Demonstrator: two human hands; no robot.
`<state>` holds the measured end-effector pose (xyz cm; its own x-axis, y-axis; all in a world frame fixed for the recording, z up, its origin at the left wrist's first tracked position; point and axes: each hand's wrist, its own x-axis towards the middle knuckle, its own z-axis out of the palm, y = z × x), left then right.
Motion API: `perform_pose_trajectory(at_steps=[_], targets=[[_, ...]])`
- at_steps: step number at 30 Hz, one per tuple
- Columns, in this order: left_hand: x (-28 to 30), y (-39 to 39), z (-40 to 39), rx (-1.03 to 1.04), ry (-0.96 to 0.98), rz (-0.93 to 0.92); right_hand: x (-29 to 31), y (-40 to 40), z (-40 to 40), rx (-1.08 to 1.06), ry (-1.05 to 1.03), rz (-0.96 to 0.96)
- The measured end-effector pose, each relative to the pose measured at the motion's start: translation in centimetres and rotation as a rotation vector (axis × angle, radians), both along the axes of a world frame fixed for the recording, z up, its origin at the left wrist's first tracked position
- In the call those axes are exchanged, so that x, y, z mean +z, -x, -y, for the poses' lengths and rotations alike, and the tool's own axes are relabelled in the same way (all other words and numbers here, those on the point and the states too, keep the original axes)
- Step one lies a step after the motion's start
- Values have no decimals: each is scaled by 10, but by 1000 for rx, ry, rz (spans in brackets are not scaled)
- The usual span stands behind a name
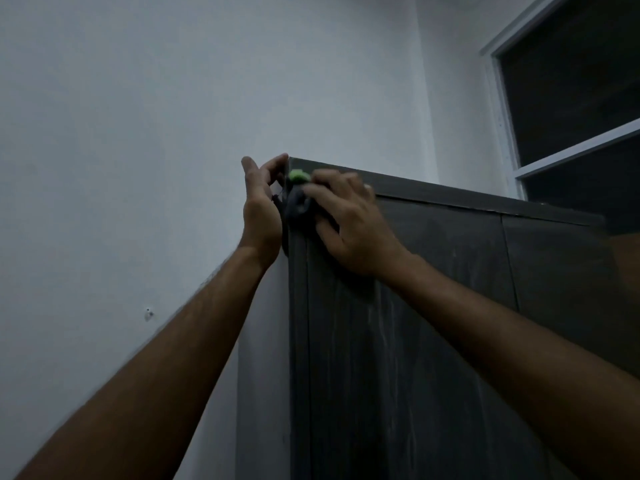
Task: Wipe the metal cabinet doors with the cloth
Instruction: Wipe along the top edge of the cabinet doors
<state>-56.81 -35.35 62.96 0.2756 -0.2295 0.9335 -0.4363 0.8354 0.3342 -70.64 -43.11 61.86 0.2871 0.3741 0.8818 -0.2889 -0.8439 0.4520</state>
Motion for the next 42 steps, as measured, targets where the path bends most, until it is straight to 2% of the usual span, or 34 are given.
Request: perform_pose_trajectory(at_steps=[3,7,8,12,14,16,18,20,23,25,27,29,32,35,37,39,42], targets=[[0,1,-1,11,1,3,-2,14,19,-56,113,-22],[3,-9,-2,-7,-6,-25,41,-5,-3,-5,-96,170],[4,-13,-4,-18,-26,-20,43,-12,-12,5,-86,150],[8,-24,-17,-141,-119,-23,8,-18,-16,-67,220,-114],[10,-28,-22,-173,-149,-23,13,-14,-14,-99,308,-168],[13,-31,-25,-161,-150,-17,37,-19,-20,-129,310,-126],[12,-32,-26,-117,-159,17,58,-26,-27,-104,222,-1],[10,-33,-26,-82,-152,6,48,-29,-26,-56,183,42],[6,-28,-25,-70,-143,18,-5,-23,-12,-27,317,-119],[1,-19,-25,-70,-163,45,-10,-16,-5,-20,365,-204],[-3,-14,-24,-102,-160,51,14,-15,-5,-25,326,-150],[-6,-12,-22,-107,-118,32,37,-22,-11,-21,217,-9],[-15,-11,-20,-98,-60,2,16,-29,-13,20,111,89],[-27,-6,-22,-100,-98,8,-25,-19,1,-3,260,-96],[-34,-1,-21,-79,-104,40,-11,-10,6,-32,333,-155],[-35,0,-21,-61,-85,63,20,-11,7,-39,291,-57],[-32,-7,-22,-9,-76,26,42,-21,0,32,75,175]])
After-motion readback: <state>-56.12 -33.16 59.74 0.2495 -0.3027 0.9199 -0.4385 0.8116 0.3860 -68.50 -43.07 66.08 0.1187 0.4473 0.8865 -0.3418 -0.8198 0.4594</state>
